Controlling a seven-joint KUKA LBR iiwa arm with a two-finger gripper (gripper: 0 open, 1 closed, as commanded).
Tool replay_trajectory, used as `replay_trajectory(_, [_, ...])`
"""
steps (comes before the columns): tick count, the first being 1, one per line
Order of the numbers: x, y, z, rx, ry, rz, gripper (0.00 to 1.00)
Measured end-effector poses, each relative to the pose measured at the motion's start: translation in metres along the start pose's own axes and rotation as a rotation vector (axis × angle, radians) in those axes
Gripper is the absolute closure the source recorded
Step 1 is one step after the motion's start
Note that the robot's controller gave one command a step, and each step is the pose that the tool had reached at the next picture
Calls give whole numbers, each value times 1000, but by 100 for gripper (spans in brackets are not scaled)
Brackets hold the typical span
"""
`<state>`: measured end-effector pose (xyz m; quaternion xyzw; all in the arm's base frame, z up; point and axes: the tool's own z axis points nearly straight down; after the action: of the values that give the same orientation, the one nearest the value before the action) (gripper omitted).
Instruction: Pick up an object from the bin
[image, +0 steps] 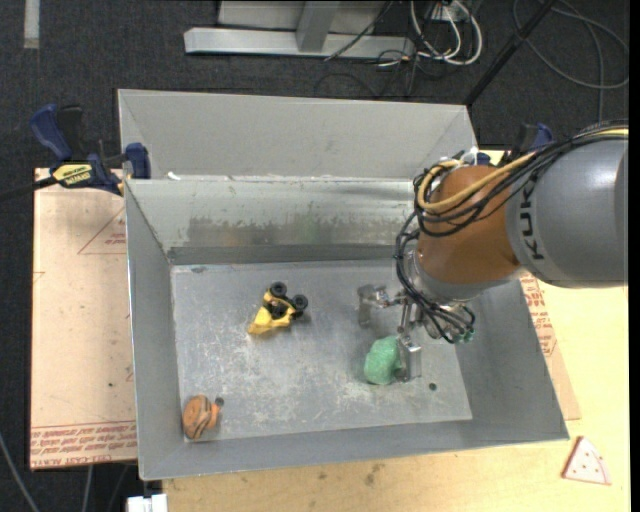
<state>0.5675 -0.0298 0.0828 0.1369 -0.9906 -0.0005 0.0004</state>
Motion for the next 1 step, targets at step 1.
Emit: replay_trajectory(1, [-16,-1,12,1,-4,-92,100])
